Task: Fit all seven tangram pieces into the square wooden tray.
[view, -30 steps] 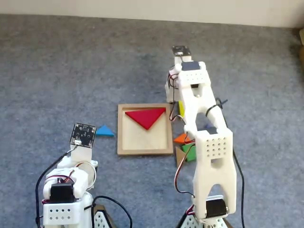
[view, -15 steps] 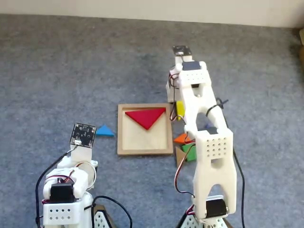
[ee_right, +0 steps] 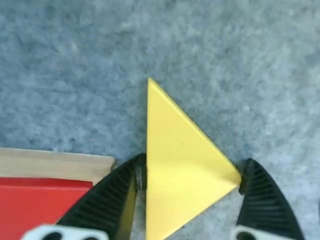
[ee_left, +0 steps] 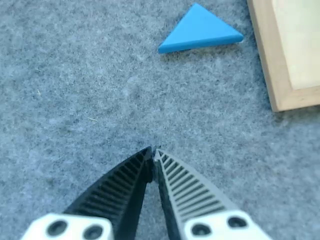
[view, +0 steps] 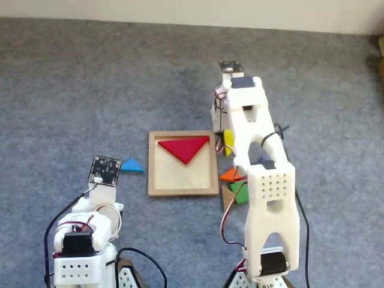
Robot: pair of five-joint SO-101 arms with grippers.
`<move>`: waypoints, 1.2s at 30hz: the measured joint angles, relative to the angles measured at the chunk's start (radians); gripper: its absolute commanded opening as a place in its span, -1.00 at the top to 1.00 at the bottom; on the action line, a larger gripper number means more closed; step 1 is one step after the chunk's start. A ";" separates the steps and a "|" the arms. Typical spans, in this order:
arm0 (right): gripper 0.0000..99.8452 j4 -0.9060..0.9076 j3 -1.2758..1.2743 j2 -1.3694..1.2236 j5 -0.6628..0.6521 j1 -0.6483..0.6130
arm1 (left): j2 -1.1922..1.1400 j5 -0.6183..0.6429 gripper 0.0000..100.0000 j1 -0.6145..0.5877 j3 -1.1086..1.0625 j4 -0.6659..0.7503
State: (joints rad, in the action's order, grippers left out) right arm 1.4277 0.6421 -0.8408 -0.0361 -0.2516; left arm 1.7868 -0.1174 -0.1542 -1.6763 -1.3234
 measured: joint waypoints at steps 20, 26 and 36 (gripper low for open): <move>0.46 0.140 0.002 0.118 0.063 0.000 | 0.000 0.000 0.93 0.000 0.000 0.000; 0.30 0.140 0.002 0.080 0.089 0.000 | 0.000 0.000 0.93 0.000 0.000 0.000; 0.30 0.149 0.055 -0.035 0.089 -0.003 | 0.000 0.000 0.93 0.000 0.000 0.000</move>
State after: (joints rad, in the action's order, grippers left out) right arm 1.5766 0.6974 -0.8761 0.0529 -0.2547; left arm 1.7868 -0.1174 -0.1542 -1.6763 -1.3234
